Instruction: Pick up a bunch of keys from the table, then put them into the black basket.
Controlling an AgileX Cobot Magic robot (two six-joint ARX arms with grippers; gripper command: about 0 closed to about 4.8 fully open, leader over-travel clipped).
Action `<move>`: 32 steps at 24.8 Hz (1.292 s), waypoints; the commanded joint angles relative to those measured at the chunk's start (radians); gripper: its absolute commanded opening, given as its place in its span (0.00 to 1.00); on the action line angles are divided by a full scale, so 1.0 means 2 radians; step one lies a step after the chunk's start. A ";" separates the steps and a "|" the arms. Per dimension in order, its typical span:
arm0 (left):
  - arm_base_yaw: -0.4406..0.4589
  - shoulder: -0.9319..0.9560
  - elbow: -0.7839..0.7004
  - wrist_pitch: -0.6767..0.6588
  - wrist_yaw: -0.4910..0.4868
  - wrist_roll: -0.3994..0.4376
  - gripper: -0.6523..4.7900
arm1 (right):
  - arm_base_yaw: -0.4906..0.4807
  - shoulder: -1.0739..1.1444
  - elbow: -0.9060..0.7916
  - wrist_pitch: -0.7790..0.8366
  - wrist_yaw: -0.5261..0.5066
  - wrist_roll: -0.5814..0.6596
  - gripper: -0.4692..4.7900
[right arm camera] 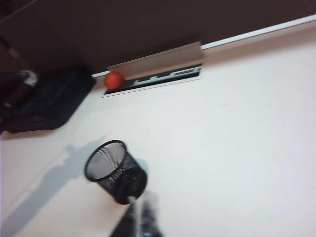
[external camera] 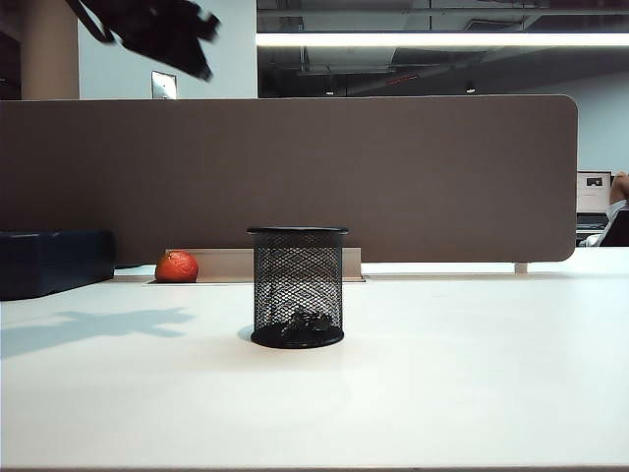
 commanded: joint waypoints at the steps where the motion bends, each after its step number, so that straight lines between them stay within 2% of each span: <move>1: 0.017 -0.026 0.002 -0.006 -0.003 -0.031 0.11 | 0.000 -0.001 0.003 0.011 0.039 -0.046 0.07; 5: 0.048 -0.068 0.002 -0.035 -0.003 -0.091 0.11 | 0.000 -0.001 0.003 0.029 0.087 -0.091 0.07; 11: 0.082 -0.121 0.002 -0.061 -0.006 -0.092 0.11 | 0.000 -0.001 0.001 0.079 0.126 -0.114 0.07; 14: 0.119 -0.161 0.002 -0.095 -0.006 -0.137 0.11 | 0.000 -0.014 -0.030 0.112 0.129 -0.113 0.07; 23: 0.147 -0.216 0.001 -0.164 -0.005 -0.138 0.11 | 0.000 -0.053 -0.072 0.122 0.137 -0.111 0.07; 26: 0.147 -0.235 0.000 -0.170 -0.001 -0.138 0.11 | 0.000 -0.066 -0.072 0.123 0.152 -0.112 0.07; 32: 0.147 -0.296 -0.029 -0.171 -0.003 -0.166 0.11 | 0.000 -0.082 -0.072 0.122 0.168 -0.112 0.07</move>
